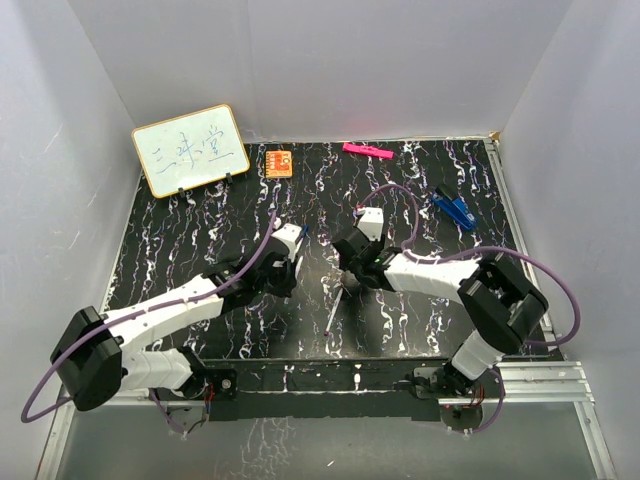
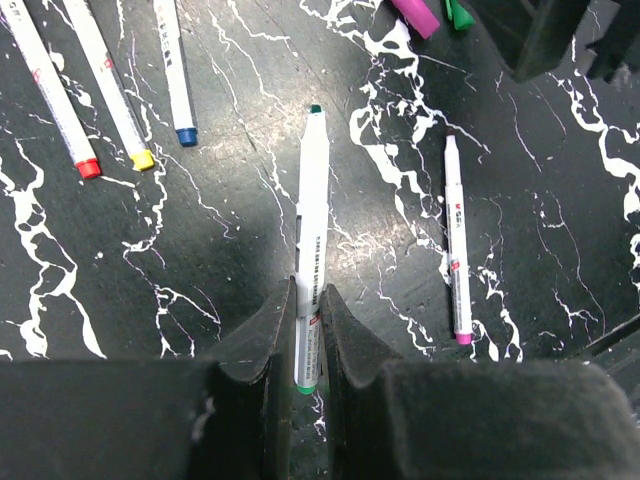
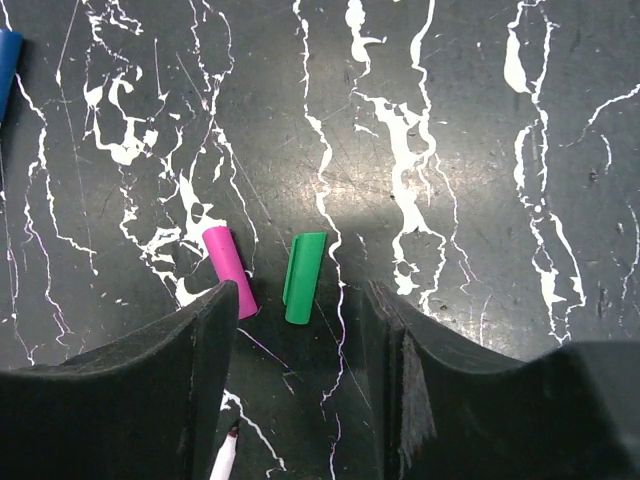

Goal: Insert the pens into the pen caps

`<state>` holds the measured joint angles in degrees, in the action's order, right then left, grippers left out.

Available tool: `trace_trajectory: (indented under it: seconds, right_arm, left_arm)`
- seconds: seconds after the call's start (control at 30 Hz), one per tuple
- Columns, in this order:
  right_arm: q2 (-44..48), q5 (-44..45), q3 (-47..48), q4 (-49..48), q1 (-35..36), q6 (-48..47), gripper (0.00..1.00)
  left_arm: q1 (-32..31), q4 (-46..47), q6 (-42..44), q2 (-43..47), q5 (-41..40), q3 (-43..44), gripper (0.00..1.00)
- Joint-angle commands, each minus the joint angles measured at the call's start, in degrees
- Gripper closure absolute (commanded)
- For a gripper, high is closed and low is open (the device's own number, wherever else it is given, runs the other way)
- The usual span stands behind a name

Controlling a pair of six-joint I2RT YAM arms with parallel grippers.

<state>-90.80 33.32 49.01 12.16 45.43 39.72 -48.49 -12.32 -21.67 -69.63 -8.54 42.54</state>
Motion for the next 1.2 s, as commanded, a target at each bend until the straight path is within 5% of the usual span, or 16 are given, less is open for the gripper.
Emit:
trace_trajectory:
  seconds: [0.0, 1.17]
  right_arm:
    - [-1.46, -0.87, 2.83, -3.29, 0.27, -0.56, 0.52]
    - [-8.34, -4.61, 3.96, -2.61, -2.05, 0.44, 0.66]
  left_arm:
    - [0.24, 3.93, -0.04, 3.26, 2.81, -1.88, 1.0]
    - [0.24, 2.84, -0.92, 0.98, 2.87, -0.65, 1.0]
